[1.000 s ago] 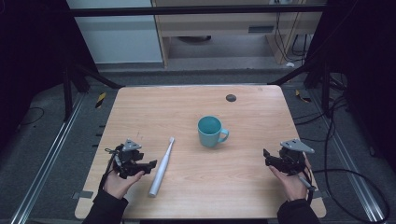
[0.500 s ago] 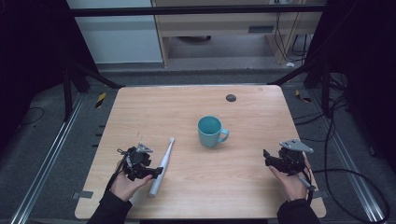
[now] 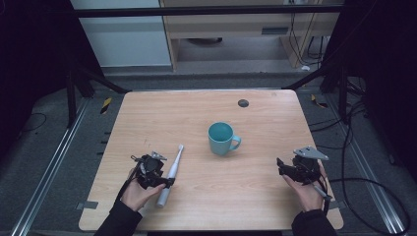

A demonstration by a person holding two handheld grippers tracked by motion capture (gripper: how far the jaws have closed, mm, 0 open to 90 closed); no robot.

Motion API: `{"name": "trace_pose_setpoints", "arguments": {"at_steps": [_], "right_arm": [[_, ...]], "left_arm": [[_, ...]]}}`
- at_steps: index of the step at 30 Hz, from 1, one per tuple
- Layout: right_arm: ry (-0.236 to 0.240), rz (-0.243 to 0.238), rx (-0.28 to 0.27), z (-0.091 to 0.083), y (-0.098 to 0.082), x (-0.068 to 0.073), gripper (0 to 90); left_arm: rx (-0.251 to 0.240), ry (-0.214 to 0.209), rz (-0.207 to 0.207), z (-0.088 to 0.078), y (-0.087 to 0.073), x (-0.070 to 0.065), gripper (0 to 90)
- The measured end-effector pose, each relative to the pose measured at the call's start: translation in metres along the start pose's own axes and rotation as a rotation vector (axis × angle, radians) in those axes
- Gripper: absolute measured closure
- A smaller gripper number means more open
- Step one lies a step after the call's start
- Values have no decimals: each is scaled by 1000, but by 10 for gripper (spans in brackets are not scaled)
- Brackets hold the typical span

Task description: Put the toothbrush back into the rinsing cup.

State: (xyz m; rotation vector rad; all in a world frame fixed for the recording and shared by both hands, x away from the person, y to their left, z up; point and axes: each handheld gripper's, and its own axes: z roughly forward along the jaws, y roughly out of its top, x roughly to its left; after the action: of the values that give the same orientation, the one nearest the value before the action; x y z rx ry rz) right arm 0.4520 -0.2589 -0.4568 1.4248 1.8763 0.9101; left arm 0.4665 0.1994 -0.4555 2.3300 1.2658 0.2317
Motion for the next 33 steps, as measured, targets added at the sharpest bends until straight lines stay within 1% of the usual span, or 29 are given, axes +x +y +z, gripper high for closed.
{"name": "trace_pose_setpoints", "arguments": {"at_steps": [2,6,14,19,23,27,33], "right_arm": [[2,0,4,0,0,0,253],[2,-1,5,0,0,0,257],[2,-9,12,1,0,1,264],[3,-10,15,1,0,1,268],[4,-8,17,1,0,1,270],[4,-15,17,2,0,1,272],[4,-16,18,2,0,1,276]], "left_arm": [[15,5,5,3,2,-1,430],[42,6,0,7,3,-2,448],[73,-5,-21,12,3,0,493],[99,-6,-20,14,4,1,535],[107,-14,-29,14,4,2,571],[119,-18,-35,15,4,2,596],[132,-14,-27,16,4,3,640]]}}
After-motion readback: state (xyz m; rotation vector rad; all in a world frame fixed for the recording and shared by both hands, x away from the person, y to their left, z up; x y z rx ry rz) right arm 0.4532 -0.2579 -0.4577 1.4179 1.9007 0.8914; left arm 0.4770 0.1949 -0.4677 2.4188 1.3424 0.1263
